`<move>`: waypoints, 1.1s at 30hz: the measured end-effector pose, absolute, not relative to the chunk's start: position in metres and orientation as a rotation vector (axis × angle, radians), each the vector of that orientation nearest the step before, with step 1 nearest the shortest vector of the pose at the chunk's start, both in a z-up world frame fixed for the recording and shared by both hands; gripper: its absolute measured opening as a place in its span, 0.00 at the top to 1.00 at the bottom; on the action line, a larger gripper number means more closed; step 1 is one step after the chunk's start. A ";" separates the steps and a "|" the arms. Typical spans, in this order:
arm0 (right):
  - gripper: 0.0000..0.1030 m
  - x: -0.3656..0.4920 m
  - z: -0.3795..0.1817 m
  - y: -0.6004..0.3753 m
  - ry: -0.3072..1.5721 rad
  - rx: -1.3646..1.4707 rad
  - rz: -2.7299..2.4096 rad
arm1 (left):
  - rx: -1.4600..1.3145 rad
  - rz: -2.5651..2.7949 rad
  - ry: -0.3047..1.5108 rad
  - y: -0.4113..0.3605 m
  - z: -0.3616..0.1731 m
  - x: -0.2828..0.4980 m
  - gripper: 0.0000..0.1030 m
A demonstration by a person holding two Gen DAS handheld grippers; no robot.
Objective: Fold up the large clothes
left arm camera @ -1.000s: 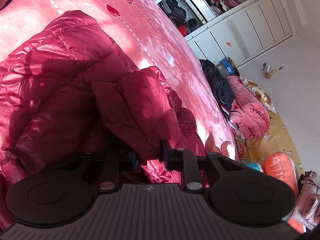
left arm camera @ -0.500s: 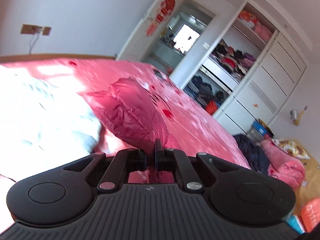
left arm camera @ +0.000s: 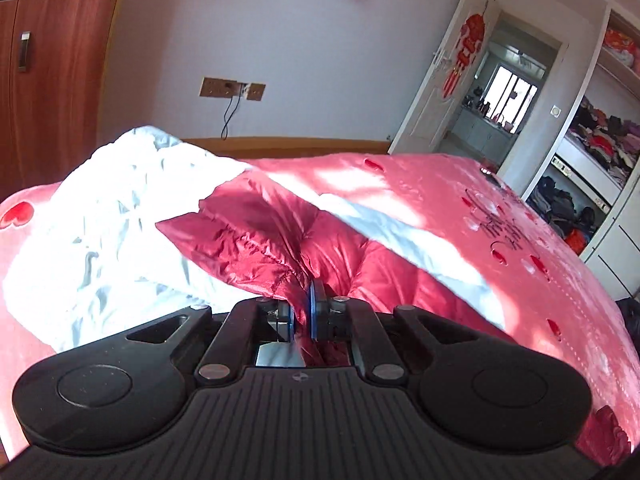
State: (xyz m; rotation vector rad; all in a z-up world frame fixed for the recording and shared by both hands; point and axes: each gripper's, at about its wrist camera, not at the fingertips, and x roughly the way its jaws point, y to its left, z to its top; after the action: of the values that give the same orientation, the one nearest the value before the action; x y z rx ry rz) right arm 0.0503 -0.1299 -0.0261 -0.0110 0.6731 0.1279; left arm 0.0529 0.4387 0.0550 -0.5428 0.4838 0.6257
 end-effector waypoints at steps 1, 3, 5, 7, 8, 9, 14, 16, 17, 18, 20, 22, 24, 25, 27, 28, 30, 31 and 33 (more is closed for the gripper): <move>0.00 0.051 -0.026 -0.130 0.673 -0.012 0.127 | -0.544 0.628 0.498 0.441 0.049 0.053 0.93; 0.00 0.052 -0.026 -0.130 0.674 -0.015 0.124 | -0.533 0.628 0.516 0.445 0.041 0.049 0.90; 0.00 0.051 -0.026 -0.129 0.674 -0.018 0.121 | -0.510 0.626 0.524 0.445 0.040 0.050 0.88; 0.00 0.052 -0.026 -0.128 0.675 -0.018 0.119 | -0.484 0.621 0.540 0.442 0.048 0.057 0.84; 0.00 0.052 -0.026 -0.128 0.676 -0.017 0.119 | -0.480 0.616 0.543 0.441 0.050 0.056 0.77; 0.00 0.052 -0.025 -0.128 0.679 -0.015 0.117 | -0.479 0.605 0.544 0.438 0.057 0.054 0.67; 0.00 0.049 -0.020 -0.125 0.695 0.000 0.084 | -0.467 0.527 0.561 0.430 0.075 0.029 0.49; 0.00 0.044 -0.016 -0.122 0.699 -0.003 0.059 | -0.443 0.477 0.576 0.423 0.082 0.017 0.46; 0.01 0.041 -0.013 -0.120 0.700 -0.004 0.046 | -0.434 0.454 0.583 0.419 0.086 0.012 0.44; 0.01 0.038 -0.010 -0.118 0.700 -0.004 0.038 | -0.424 0.414 0.598 0.411 0.090 0.004 0.42; 0.01 0.027 -0.003 -0.115 0.689 0.008 0.037 | -0.414 0.340 0.632 0.398 0.096 -0.008 0.38; 0.01 0.017 0.006 -0.111 0.670 0.027 0.041 | -0.396 0.240 0.673 0.380 0.099 -0.021 0.36; 0.01 0.005 0.016 -0.107 0.661 0.050 0.054 | -0.376 0.144 0.730 0.359 0.100 -0.033 0.35; 0.01 -0.001 0.022 -0.104 0.659 0.066 0.062 | -0.373 0.094 0.763 0.349 0.098 -0.038 0.35; 0.01 -0.014 0.029 -0.101 0.654 0.093 0.078 | -0.361 0.008 0.815 0.328 0.094 -0.050 0.34; 0.01 -0.023 0.035 -0.098 0.647 0.103 0.084 | -0.353 -0.020 0.825 0.322 0.091 -0.054 0.34; 0.01 -0.035 0.041 -0.093 0.635 0.112 0.096 | -0.336 -0.072 0.860 0.304 0.084 -0.063 0.31; 0.01 -0.042 0.045 -0.088 0.634 0.117 0.116 | -0.323 -0.106 0.891 0.291 0.078 -0.069 0.30; 0.01 -0.053 0.051 -0.081 0.627 0.125 0.141 | -0.314 -0.158 0.958 0.276 0.063 -0.076 0.28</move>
State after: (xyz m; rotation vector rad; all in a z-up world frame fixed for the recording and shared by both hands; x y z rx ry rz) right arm -0.0527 -0.0811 0.0509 0.1252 0.6267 0.1406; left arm -0.0756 0.2757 0.0628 -0.3138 0.9577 -0.1584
